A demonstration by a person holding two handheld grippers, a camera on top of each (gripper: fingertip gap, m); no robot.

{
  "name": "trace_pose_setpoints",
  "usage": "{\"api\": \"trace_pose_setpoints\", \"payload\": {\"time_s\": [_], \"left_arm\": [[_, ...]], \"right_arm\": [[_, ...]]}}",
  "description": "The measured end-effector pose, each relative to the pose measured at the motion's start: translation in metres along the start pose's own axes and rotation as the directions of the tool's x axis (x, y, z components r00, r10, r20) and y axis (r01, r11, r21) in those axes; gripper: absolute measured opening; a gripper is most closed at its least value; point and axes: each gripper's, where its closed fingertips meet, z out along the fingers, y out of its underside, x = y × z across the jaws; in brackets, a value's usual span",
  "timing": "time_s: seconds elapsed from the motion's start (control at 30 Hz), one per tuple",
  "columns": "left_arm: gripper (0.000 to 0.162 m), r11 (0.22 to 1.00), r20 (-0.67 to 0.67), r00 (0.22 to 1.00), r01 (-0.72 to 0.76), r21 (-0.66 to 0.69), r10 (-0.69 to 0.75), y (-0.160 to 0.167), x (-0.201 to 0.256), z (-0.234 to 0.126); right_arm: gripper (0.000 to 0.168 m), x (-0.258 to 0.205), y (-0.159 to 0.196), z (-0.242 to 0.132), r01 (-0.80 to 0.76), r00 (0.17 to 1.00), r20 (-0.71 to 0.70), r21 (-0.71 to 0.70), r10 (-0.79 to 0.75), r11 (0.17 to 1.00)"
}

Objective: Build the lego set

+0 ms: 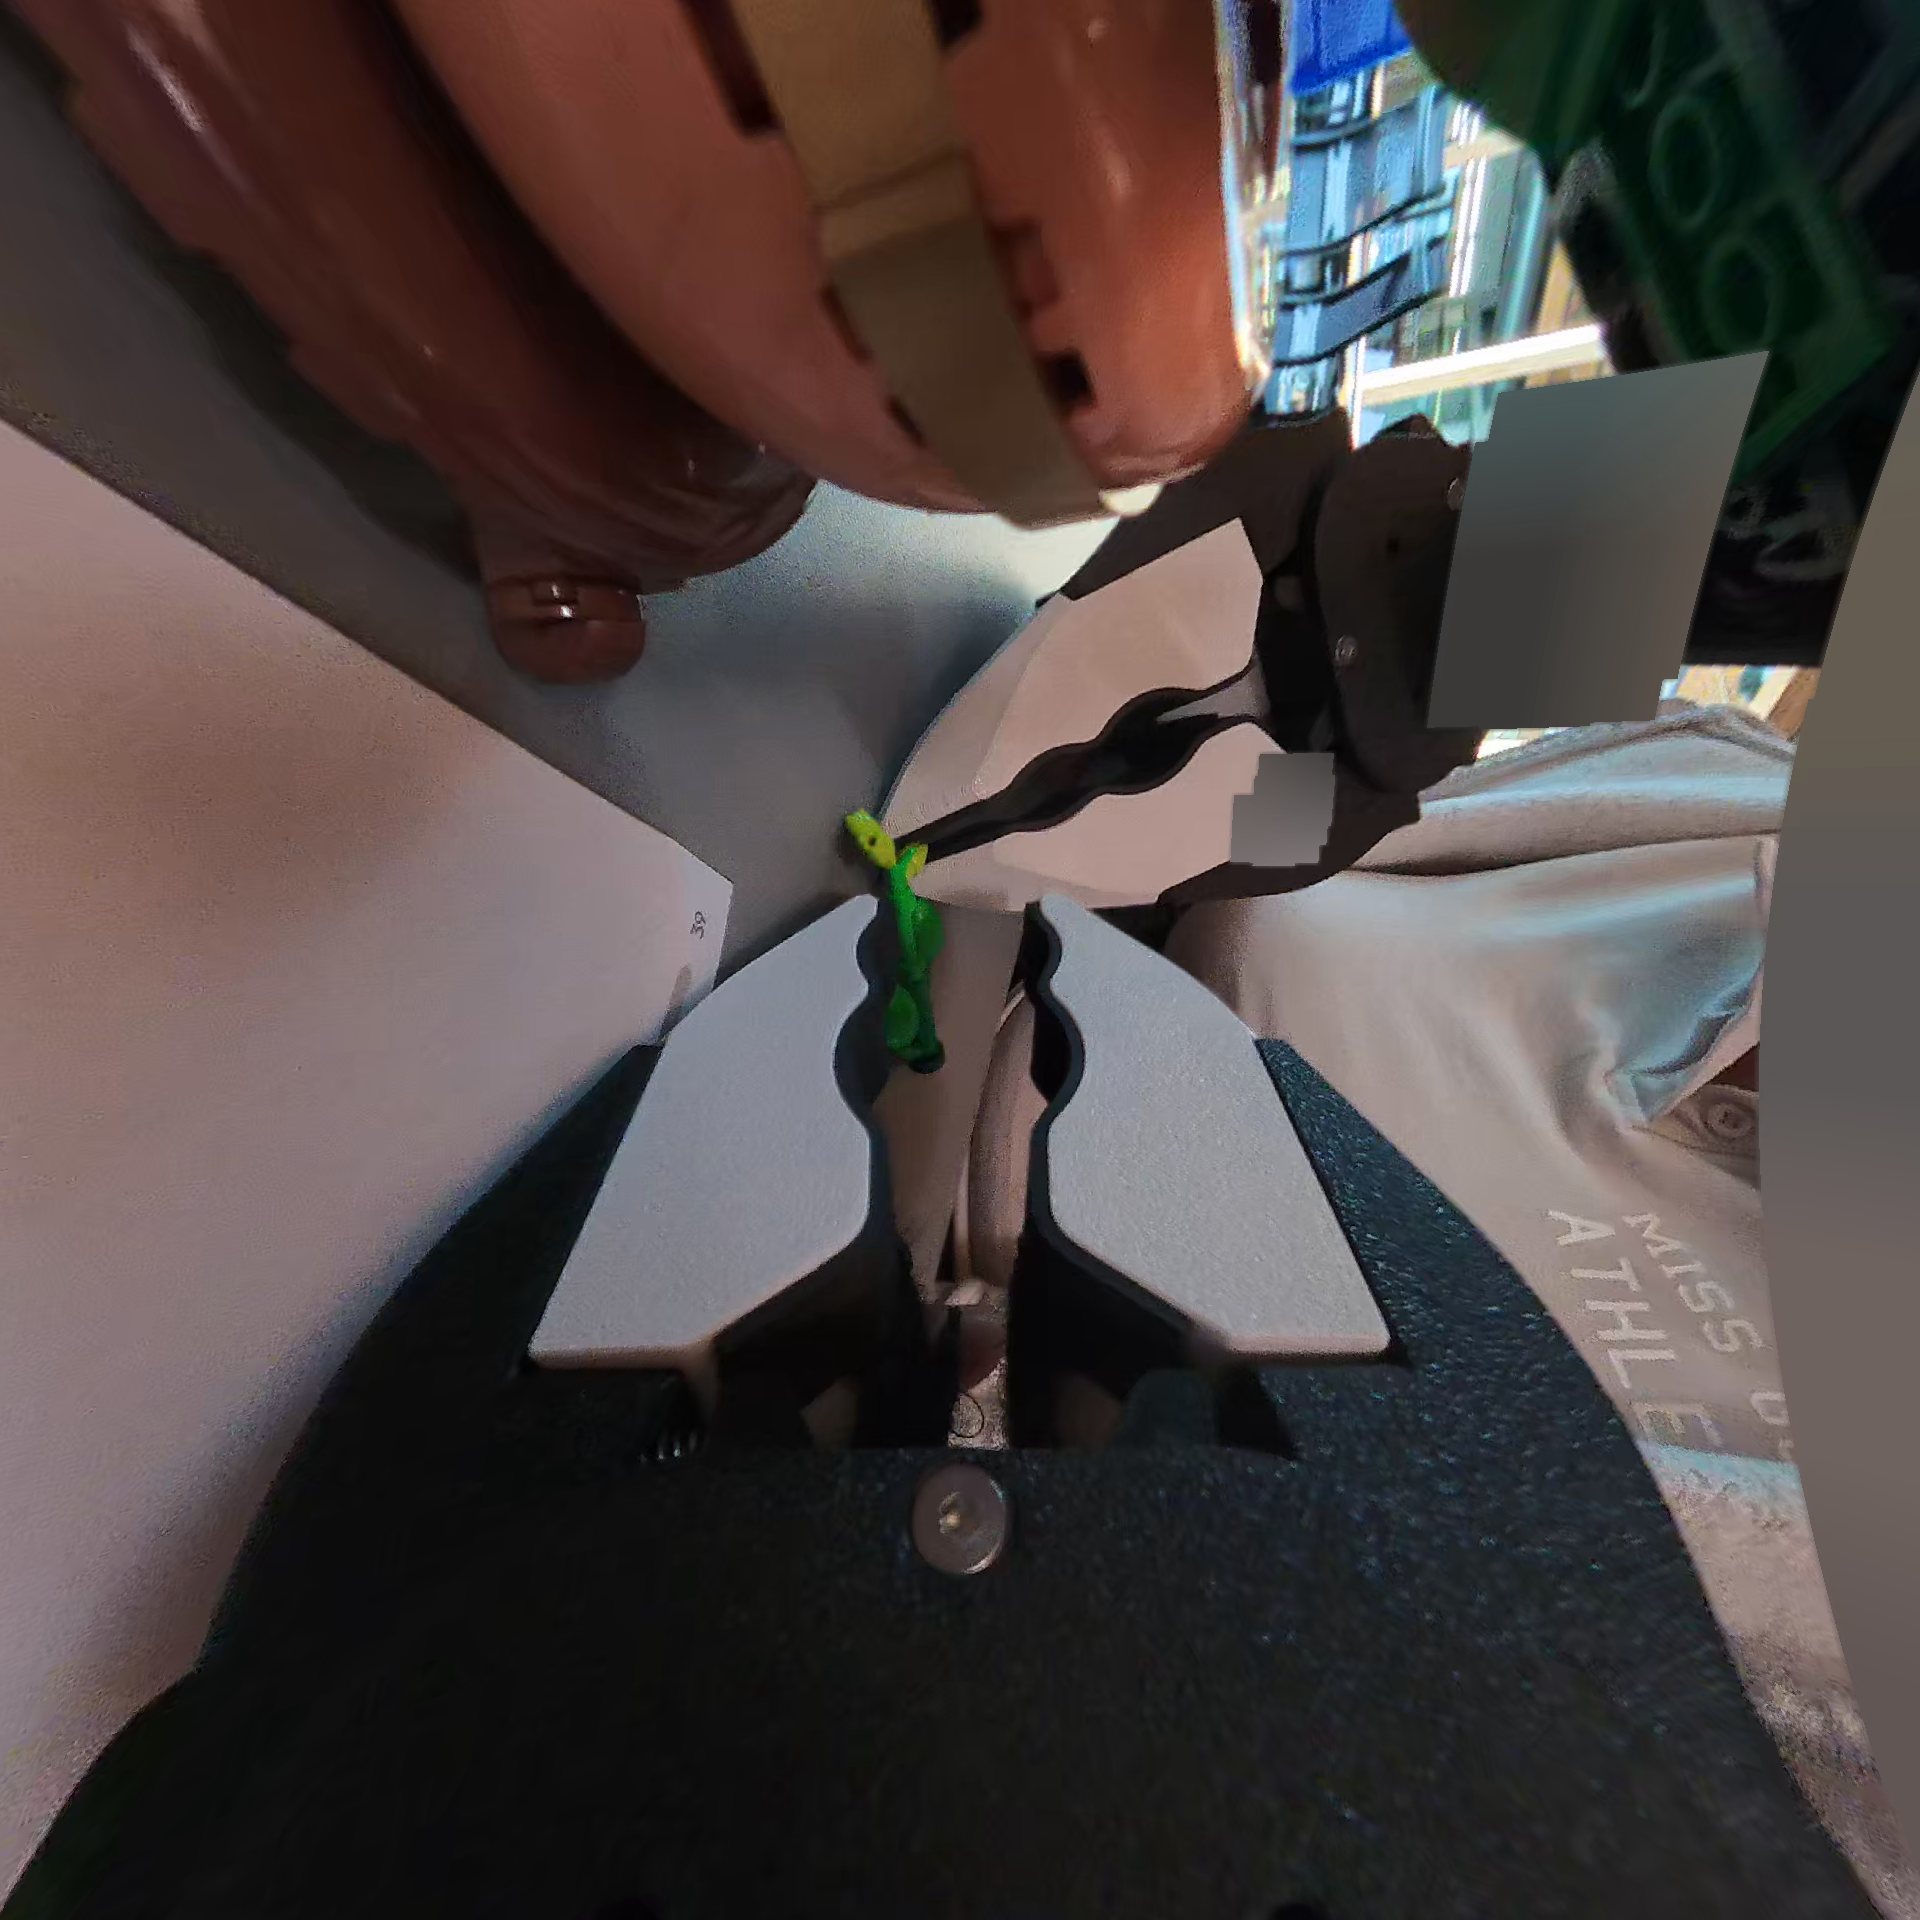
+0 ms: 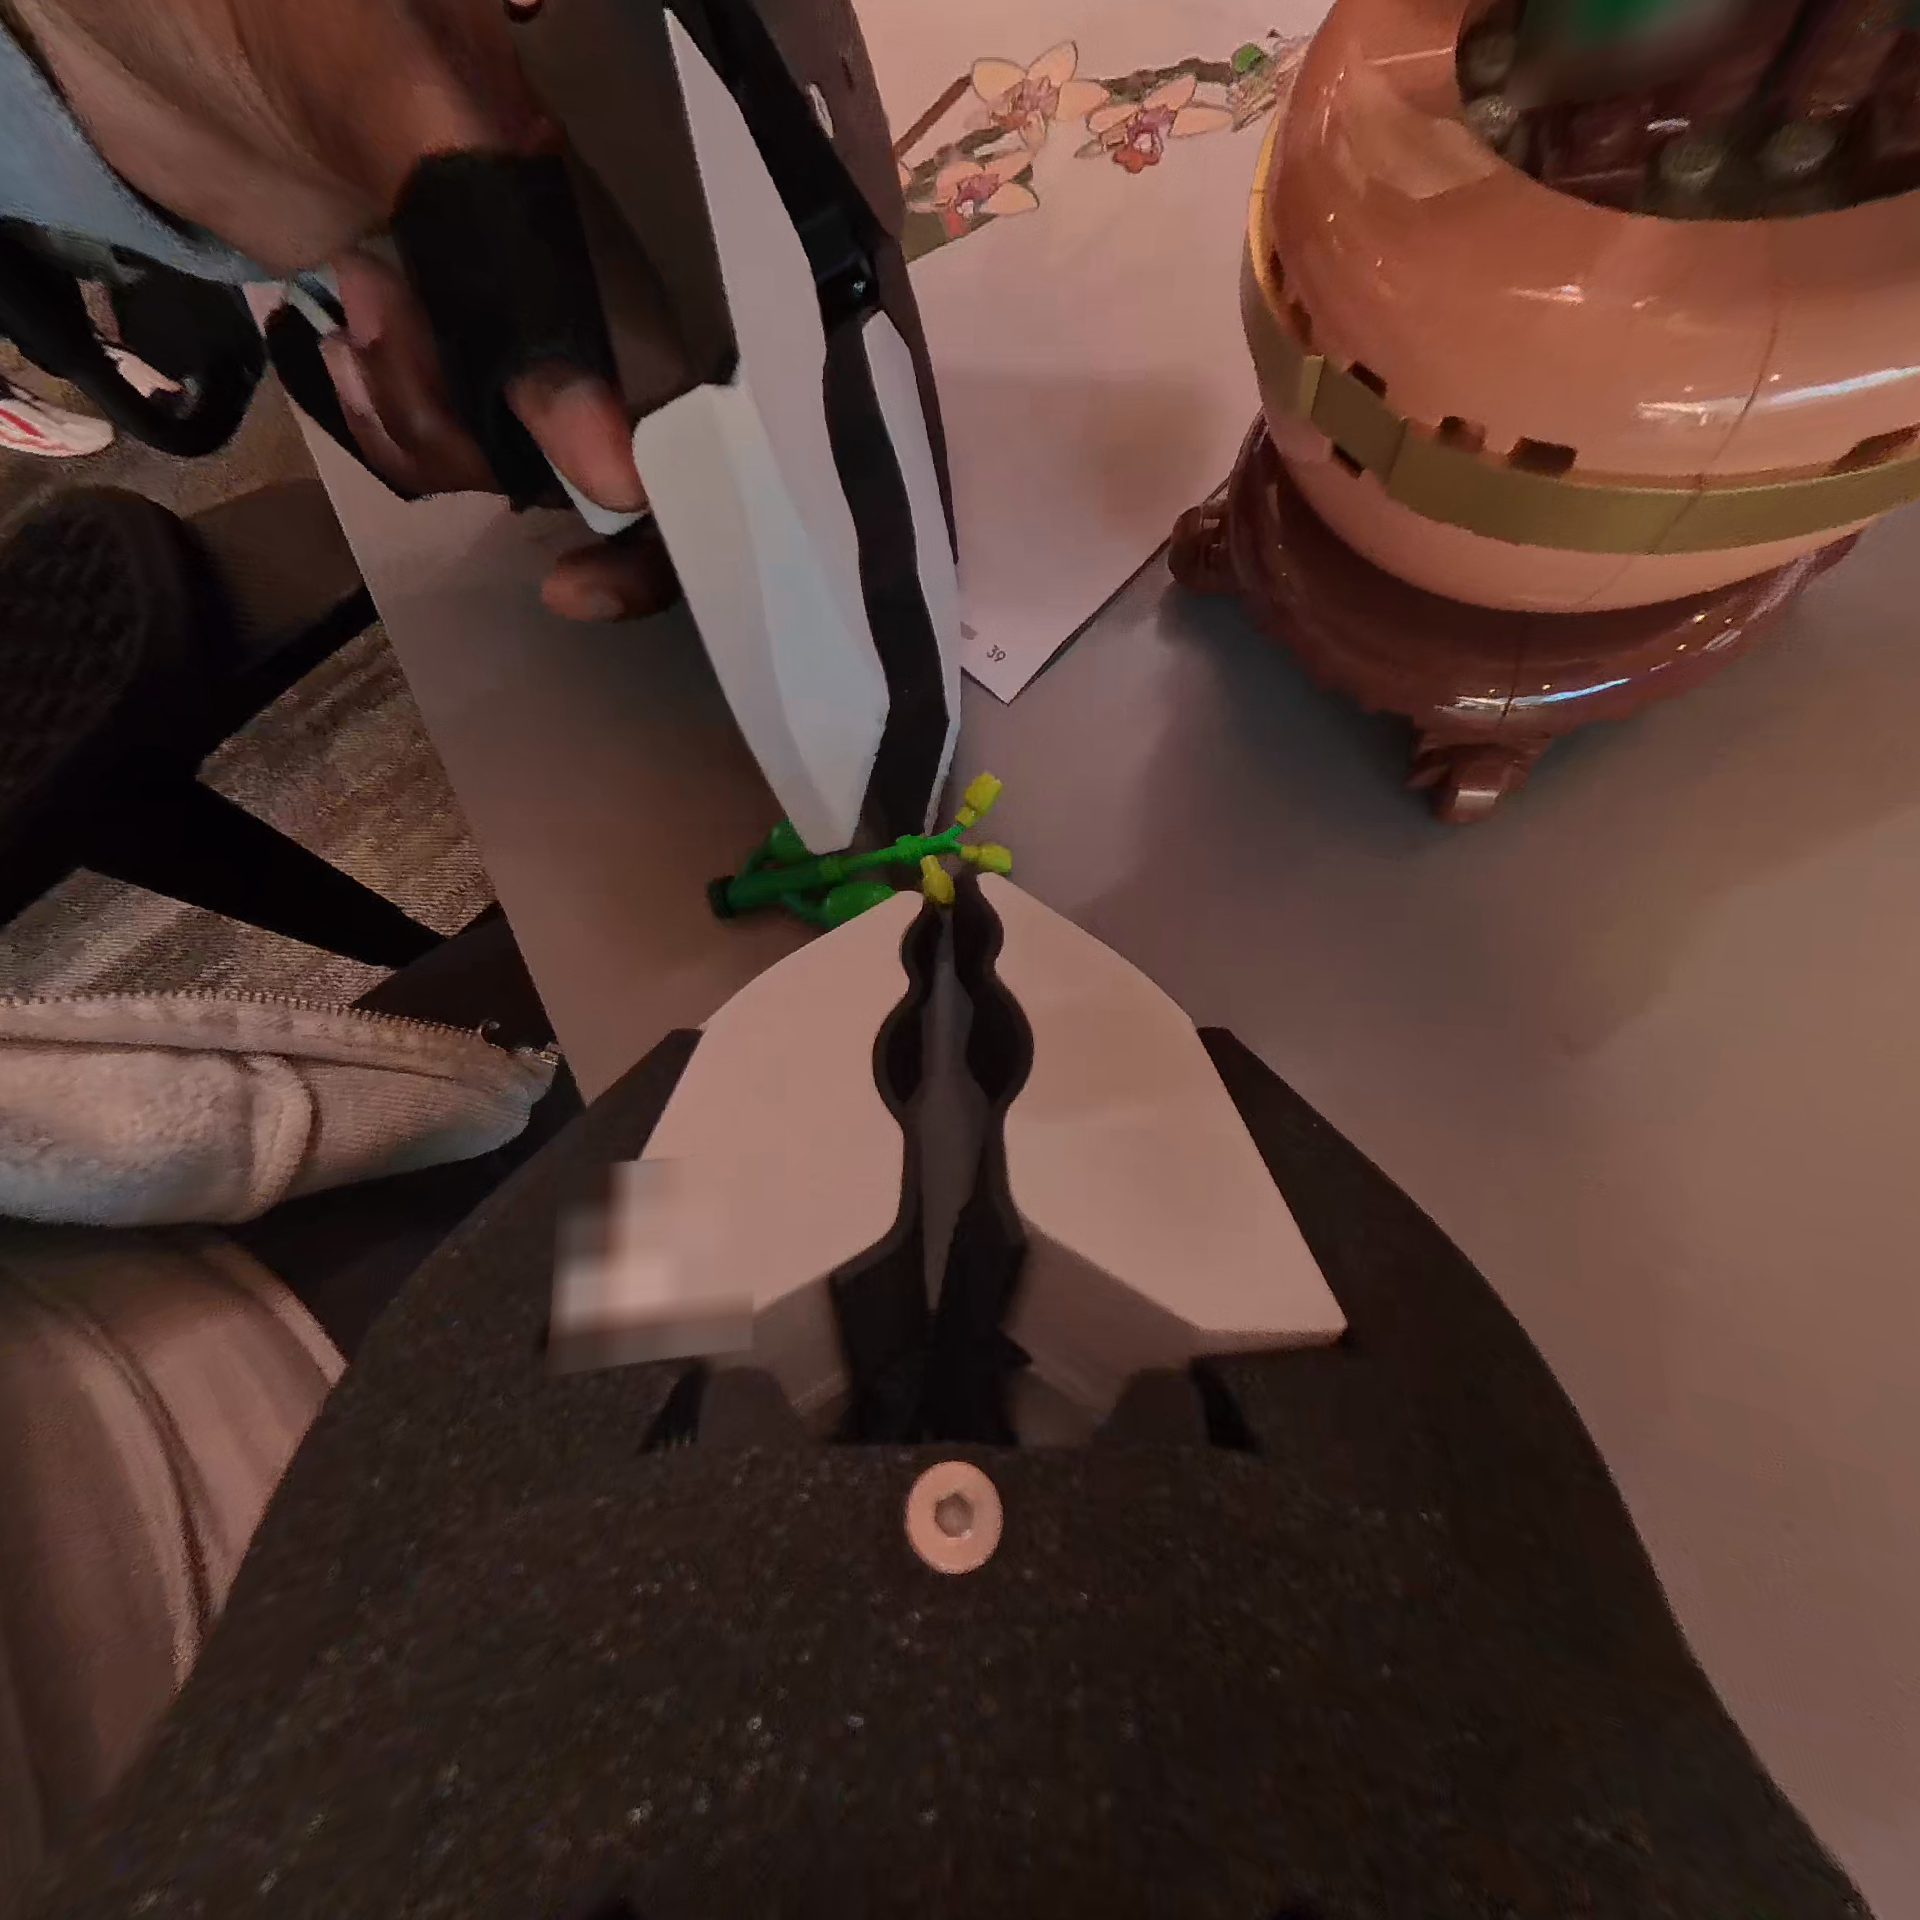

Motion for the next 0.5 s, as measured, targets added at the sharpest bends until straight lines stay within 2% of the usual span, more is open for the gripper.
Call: {"api": "trace_pose_setpoints", "payload": {"time_s": [0.03,0.33,0.5], "left_arm": [[0.023,1.000,0.002,1.000,-0.011,-0.017,0.011,0.0017,0.0000,-0.0002],[0.013,1.000,0.036,0.999,0.016,-0.006,-0.015,0.0084,-0.0044,-0.0023],[0.021,1.000,0.115,0.993,0.006,-0.018,-0.003,0.0105,-0.0030,-0.0011]], "right_arm": [[0.003,0.0004,-0.0006,0.0005,0.005,1.000,-0.002,0.001,-0.005,1.000],[0.003,-0.0029,0.0021,-0.0007,0.024,1.000,0.013,-0.023,-0.024,0.999],[0.003,-0.0055,0.0031,-0.0008,0.076,0.997,0.015,-0.071,-0.075,0.995]]}}
